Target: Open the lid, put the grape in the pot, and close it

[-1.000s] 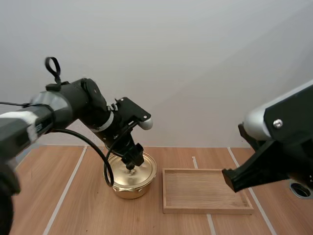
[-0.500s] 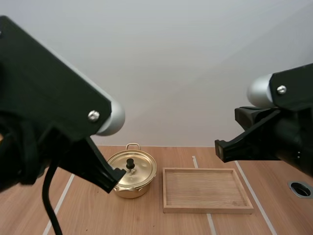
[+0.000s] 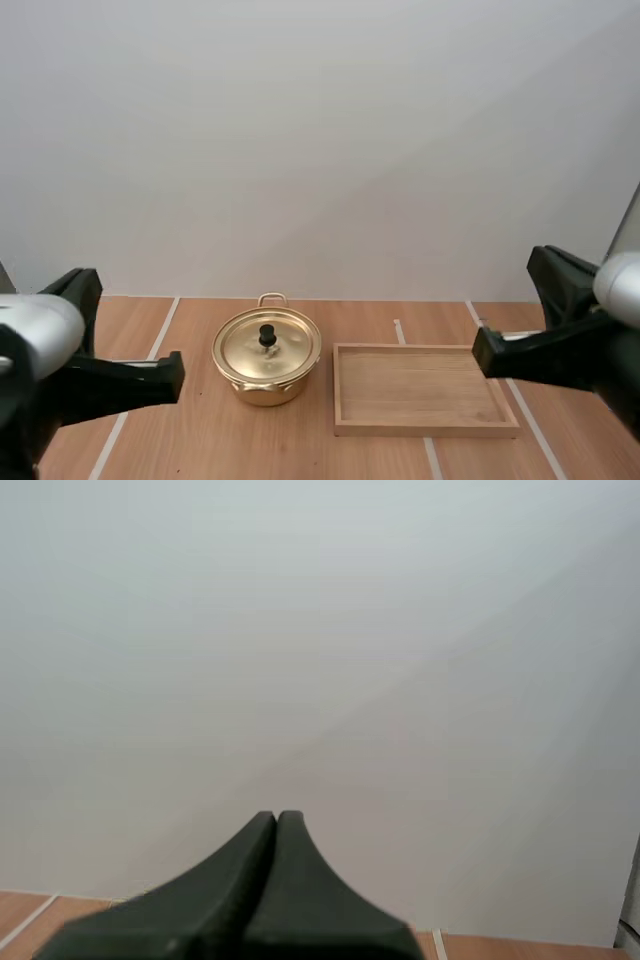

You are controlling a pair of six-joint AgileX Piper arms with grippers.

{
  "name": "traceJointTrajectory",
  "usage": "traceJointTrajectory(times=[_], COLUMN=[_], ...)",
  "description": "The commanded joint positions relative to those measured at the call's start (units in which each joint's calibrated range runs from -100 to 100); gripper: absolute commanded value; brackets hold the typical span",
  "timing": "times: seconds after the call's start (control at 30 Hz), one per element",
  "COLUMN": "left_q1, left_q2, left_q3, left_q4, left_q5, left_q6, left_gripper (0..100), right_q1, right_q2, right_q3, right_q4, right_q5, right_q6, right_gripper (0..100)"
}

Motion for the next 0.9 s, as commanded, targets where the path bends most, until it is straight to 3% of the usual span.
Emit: traceJointTrajectory(times=[0.0,0.13,0.3,0.47,0.57,0.7,0.87], left_q1=[0.0,0.0,0.0,0.0,0.0,0.0,0.0], left_q2=[-0.1,-0.1,-0.1,-0.1,-0.1,-0.1,-0.1], left_q3=[6.4,15.4,28.2,38.6,41.6,41.6,41.6], left_q4=[5.7,5.7,5.7,5.7,5.7,2.5,-0.4], left_q5=[-3.5,-10.7,-29.5,-41.5,-42.4,-33.9,-26.6], left_q6=[-4.8,-3.9,-2.1,-2.3,-3.8,-7.9,-9.3], left_gripper=[0,0,0,0,0,0,0], right_q1=[-1.0,-1.6,-1.8,-2.1,-3.4,-5.2,-6.6], right_q2=[-3.5,-2.9,-2.9,-3.0,-3.2,-3.2,-3.2], right_q3=[8.8,19.3,34.0,43.6,47.7,47.7,47.7], right_q4=[1.6,0.0,-4.5,-5.7,-5.7,-2.9,-2.5], right_q5=[-3.4,-8.0,-21.1,-29.8,-33.0,-24.3,-24.1], right_q6=[0.7,0.1,0.1,0.1,0.1,0.6,3.6], right_gripper=[0,0,0,0,0,0,0])
